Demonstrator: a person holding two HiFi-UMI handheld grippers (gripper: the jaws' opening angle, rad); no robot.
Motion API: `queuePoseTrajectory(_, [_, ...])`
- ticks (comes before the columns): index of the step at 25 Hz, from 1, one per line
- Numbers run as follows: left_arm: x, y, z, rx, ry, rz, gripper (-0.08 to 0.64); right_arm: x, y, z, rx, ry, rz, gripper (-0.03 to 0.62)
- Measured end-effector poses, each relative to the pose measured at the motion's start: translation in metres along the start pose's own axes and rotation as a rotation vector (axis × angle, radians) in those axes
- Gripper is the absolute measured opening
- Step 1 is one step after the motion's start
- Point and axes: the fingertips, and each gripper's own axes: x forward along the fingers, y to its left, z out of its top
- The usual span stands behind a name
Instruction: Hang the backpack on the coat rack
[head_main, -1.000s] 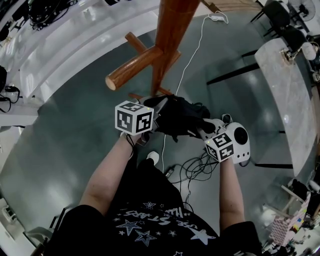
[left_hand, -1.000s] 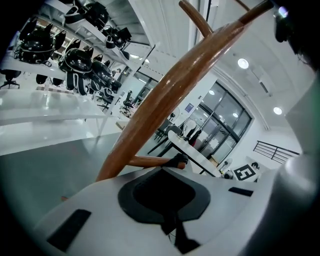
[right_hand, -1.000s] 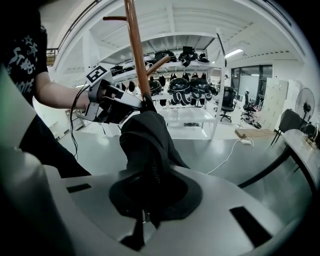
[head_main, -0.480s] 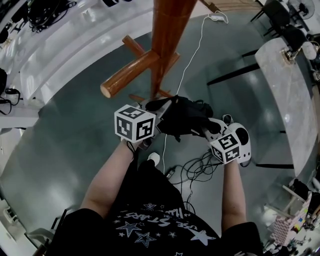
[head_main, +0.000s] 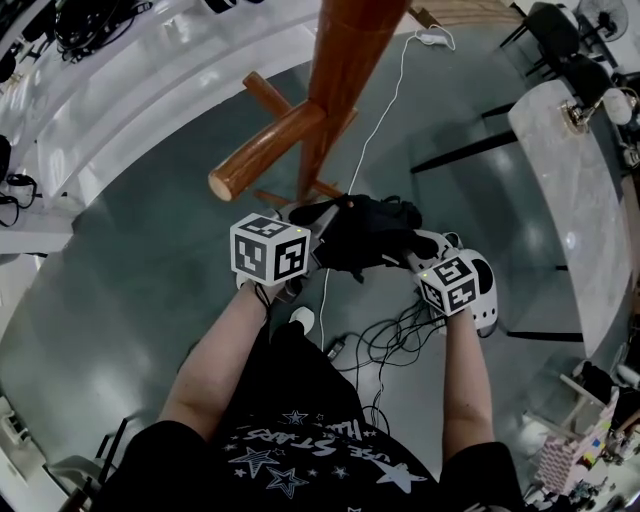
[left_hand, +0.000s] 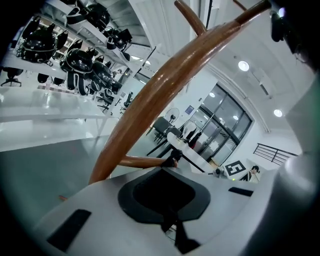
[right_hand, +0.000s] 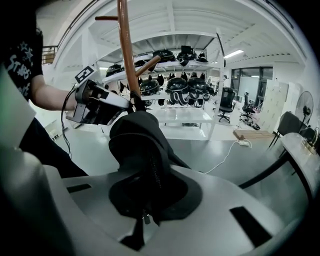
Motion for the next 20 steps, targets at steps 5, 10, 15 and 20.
queuePoseTrajectory(5, [0.001, 0.006, 0.000, -0.001, -0.004, 0.016, 0.015, 0.014, -0.009, 0.002, 0.005, 0.009, 0.015, 0.020])
queuePoseTrajectory(10, [0.001, 0.013, 0.002, 0.016, -0.002, 0.015, 0.015, 0.030, -0.015, 0.008, 0.016, 0.005, 0.007, 0.020])
queuePoseTrajectory(15, [-0.003, 0.014, 0.005, 0.025, -0.009, 0.013, 0.015, 0.040, -0.016, 0.014, 0.037, -0.015, -0.024, 0.020])
queuePoseTrajectory(20, [-0.011, 0.009, 0.015, 0.031, -0.036, 0.000, 0.015, 0.037, -0.015, 0.029, 0.019, -0.050, -0.057, 0.020])
